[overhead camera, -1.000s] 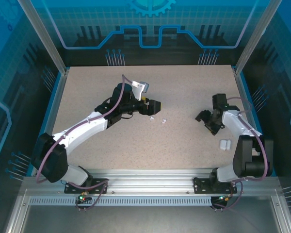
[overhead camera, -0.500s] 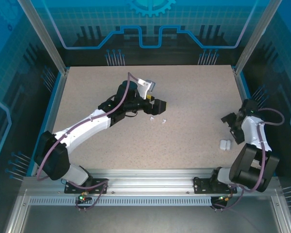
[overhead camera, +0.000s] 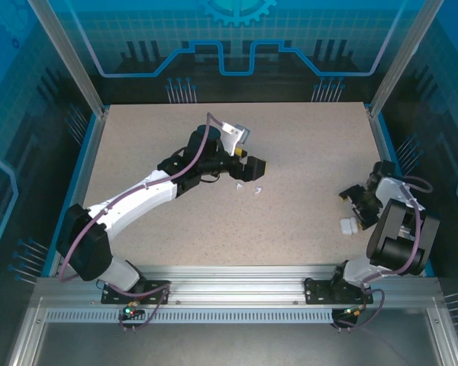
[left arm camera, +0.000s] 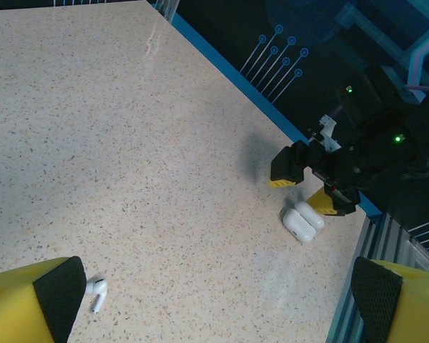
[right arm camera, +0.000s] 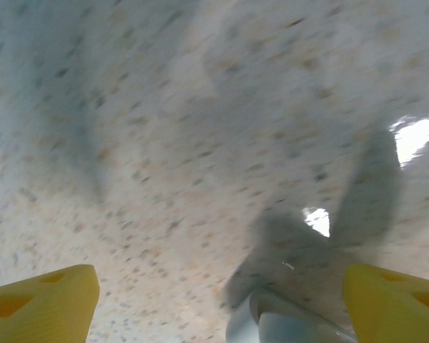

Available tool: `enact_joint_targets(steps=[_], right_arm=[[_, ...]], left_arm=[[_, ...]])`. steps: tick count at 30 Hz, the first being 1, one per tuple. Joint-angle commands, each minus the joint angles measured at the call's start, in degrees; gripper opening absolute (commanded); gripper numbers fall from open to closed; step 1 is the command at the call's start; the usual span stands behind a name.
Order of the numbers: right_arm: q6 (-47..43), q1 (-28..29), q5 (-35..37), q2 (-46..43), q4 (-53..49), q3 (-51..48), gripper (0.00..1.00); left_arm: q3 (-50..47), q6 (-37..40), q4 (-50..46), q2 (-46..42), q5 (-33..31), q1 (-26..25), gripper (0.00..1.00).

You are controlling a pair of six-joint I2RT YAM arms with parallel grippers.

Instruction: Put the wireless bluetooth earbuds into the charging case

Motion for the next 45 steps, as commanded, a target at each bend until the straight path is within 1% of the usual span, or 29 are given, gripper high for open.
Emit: enact_joint_targets(steps=[1, 5, 11, 13, 14, 16, 18, 19, 21, 23, 27, 31, 36, 42, 45], right_arm=[[0.1, 4.0, -3.0, 0.5, 0.5, -1.0, 0.88], [2.3, 11.1, -4.0, 0.0, 0.3, -0.9, 0.87], [7.3, 24.8, -4.5, 0.0, 1.5, -0.3, 0.88], [8.1, 27.6, -3.4, -0.5, 2.6, 0.5, 0.88], [8.4, 28.7, -1.6, -1.2, 2.5, 0.6, 0.89], [9.7, 29.1, 3.8, -3.1, -0.6, 3.2, 0.90], [11.6, 29.1, 10.8, -6.8, -5.9, 4.0, 0.92], [12.4, 28.9, 13.0, -8.3, -7.9, 4.0, 0.93], [14.2, 28.4, 16.0, -12.0, -12.0, 3.2, 0.94], [15.1, 27.5, 16.7, -15.3, -14.2, 1.3, 0.95], [15.0, 24.5, 13.1, -19.5, -13.2, -5.4, 0.95], [14.4, 22.9, 7.9, -20.4, -8.5, -10.6, 0.95], [11.6, 22.8, 3.7, -17.5, -0.4, -12.4, 0.94], [7.8, 23.1, 0.0, -12.7, 5.0, -11.6, 0.92], [6.3, 24.6, -2.8, -9.8, 7.7, -10.5, 0.90]], left_arm=[[1.5, 1.2, -0.3, -0.2, -0.9, -0.2, 0.99], [1.3, 0.8, -0.2, -0.4, -0.8, -0.3, 0.99], [1.3, 0.2, -0.2, -0.8, -0.4, -0.4, 0.99], [1.3, -0.1, -0.2, -0.8, -0.3, -0.5, 0.99], [1.3, -0.3, -0.2, -0.8, -0.2, -0.6, 0.99], [1.5, -0.4, -0.3, -0.6, -0.1, -0.7, 0.99], [1.8, -0.3, -0.9, -0.5, -0.4, -0.9, 0.99], [1.8, -0.3, -1.2, -0.4, -0.6, -0.9, 0.99], [1.7, -0.4, -1.3, -0.6, -0.8, -1.2, 0.99], [1.4, -0.4, -1.3, -0.8, -1.0, -1.4, 0.99], [1.3, 0.0, -2.0, -1.5, -1.8, -1.5, 0.99], [1.1, 0.5, -2.7, -2.3, -2.8, -1.5, 0.99], [1.2, 0.5, -3.3, -2.6, -2.8, -1.6, 0.99], [1.3, 0.5, -3.9, -2.7, -3.1, -1.6, 0.99], [1.0, 0.5, -4.0, -3.0, -3.5, -1.7, 0.99]])
